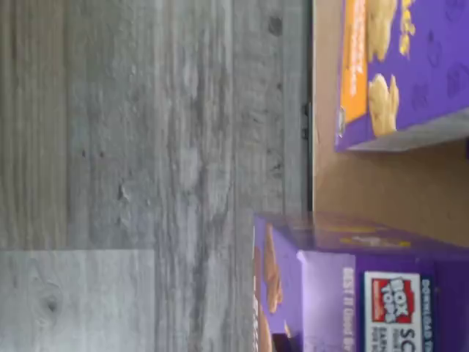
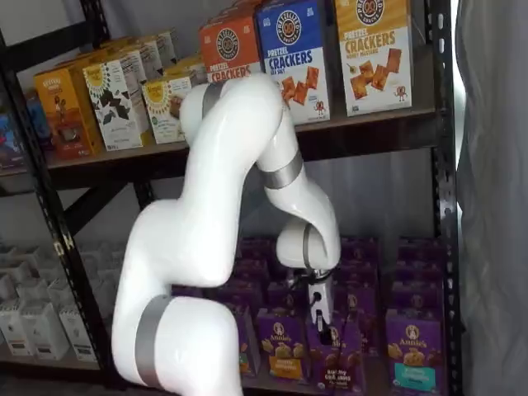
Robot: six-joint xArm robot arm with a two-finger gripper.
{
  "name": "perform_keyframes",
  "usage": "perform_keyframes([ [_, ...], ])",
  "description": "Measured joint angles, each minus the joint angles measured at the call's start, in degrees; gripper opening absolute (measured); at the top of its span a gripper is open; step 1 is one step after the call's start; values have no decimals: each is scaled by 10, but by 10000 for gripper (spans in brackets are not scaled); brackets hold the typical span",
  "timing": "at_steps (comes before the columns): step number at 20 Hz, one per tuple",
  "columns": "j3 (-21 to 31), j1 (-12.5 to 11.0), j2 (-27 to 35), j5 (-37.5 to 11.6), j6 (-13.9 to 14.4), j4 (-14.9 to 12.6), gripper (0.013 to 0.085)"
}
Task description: Pick up the purple box with a brown patch in the center, on the bottom shelf, the fifth box from the left
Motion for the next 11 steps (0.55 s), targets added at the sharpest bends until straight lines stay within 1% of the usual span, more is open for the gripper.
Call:
perform_keyframes([
  [5,61,14,-59,0,12,1,250],
  [8,87,18,-85,-2,34,-16,250],
  [11,104,20,-103,1,49,-30,250],
])
